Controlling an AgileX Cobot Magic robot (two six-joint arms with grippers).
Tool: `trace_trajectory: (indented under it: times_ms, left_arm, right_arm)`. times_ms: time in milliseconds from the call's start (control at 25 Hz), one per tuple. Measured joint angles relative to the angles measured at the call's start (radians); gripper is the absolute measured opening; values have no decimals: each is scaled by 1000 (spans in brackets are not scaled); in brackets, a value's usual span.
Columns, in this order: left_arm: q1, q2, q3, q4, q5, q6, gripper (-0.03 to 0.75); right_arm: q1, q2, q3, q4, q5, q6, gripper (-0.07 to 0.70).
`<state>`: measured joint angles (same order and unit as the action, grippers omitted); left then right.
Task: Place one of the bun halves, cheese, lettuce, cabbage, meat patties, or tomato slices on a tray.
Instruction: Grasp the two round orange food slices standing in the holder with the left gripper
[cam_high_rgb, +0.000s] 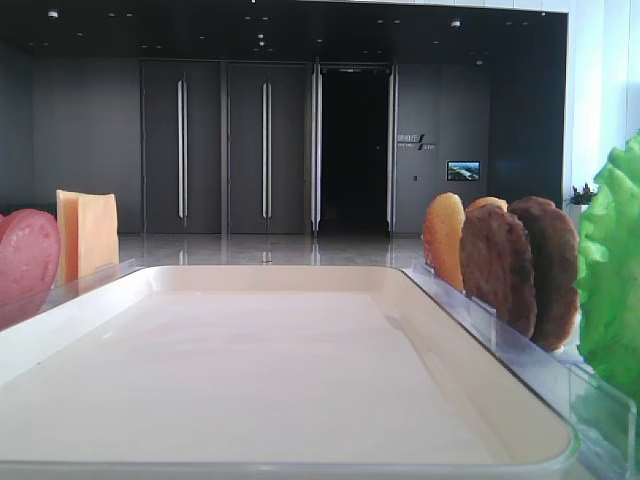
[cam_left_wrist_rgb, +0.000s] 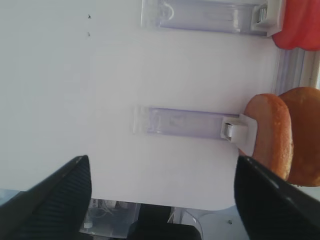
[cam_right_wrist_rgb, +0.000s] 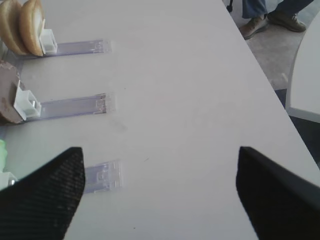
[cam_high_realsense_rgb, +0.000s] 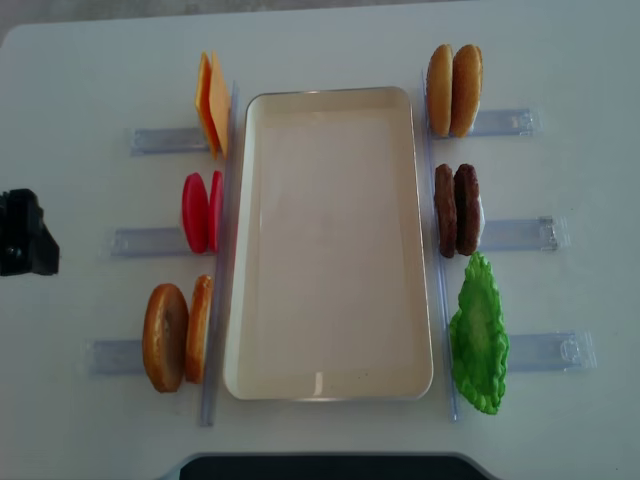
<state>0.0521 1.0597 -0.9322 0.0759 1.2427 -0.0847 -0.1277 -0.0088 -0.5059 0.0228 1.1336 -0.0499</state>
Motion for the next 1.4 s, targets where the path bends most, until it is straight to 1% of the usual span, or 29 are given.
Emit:
trace_trajectory:
  times_ms: [120, 400, 640, 1120, 1200, 1240, 1400]
  left_arm:
    - [0, 30, 0, 0, -2, -11, 692]
    - [0, 32, 0, 3, -2, -32, 692]
    - [0, 32, 0, -52, -2, -52, 692]
    - [0, 32, 0, -118, -2, -55, 692]
    - [-14, 32, 0, -119, -2, -56, 692]
    - [-34, 32, 0, -118, -2, -64, 692]
    - [-169, 33, -1, -76, -3, -162, 692]
  right_arm:
    - [0, 0, 0, 0, 0, 0, 584]
    - [0, 0, 0, 0, 0, 0, 584]
    - [0, 0, 0, 0, 0, 0, 584]
    - [0, 0, 0, 0, 0, 0, 584]
    - [0, 0, 0, 0, 0, 0, 584]
    - [0, 0, 0, 0, 0, 0, 584]
    - [0, 0, 0, 0, 0, 0, 584]
